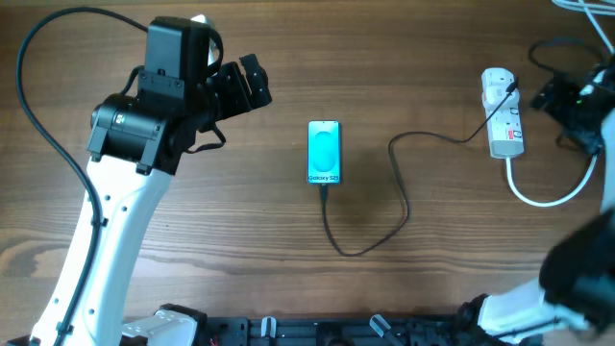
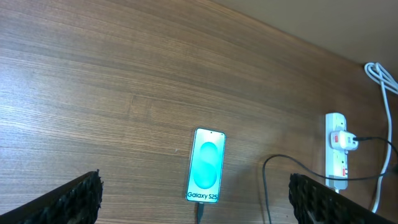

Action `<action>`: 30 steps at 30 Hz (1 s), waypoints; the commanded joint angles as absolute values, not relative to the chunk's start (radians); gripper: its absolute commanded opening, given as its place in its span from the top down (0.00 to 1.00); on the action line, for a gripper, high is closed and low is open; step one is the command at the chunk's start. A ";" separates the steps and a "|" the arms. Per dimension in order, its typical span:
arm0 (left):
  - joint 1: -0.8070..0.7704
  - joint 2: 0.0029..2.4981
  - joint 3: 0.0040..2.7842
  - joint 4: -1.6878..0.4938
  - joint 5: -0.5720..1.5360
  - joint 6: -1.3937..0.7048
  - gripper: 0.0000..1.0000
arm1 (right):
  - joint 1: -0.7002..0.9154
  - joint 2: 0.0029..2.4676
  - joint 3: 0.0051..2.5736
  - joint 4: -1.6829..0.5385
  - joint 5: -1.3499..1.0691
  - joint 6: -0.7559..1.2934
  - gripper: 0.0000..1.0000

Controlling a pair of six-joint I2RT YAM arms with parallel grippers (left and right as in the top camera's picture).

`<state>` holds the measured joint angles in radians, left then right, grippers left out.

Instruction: Plug charger to phone and switch on socket

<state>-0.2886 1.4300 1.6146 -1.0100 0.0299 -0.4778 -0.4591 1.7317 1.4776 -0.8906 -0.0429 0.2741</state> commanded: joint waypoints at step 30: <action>-0.290 1.420 1.610 -1.008 0.017 -0.490 0.00 | -0.094 0.583 0.940 -0.951 -0.340 -0.007 0.00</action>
<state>-0.2890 1.4300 1.6146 -1.0103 0.0269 -0.4778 -0.0986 0.6308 0.9508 -0.9363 -0.1516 0.1562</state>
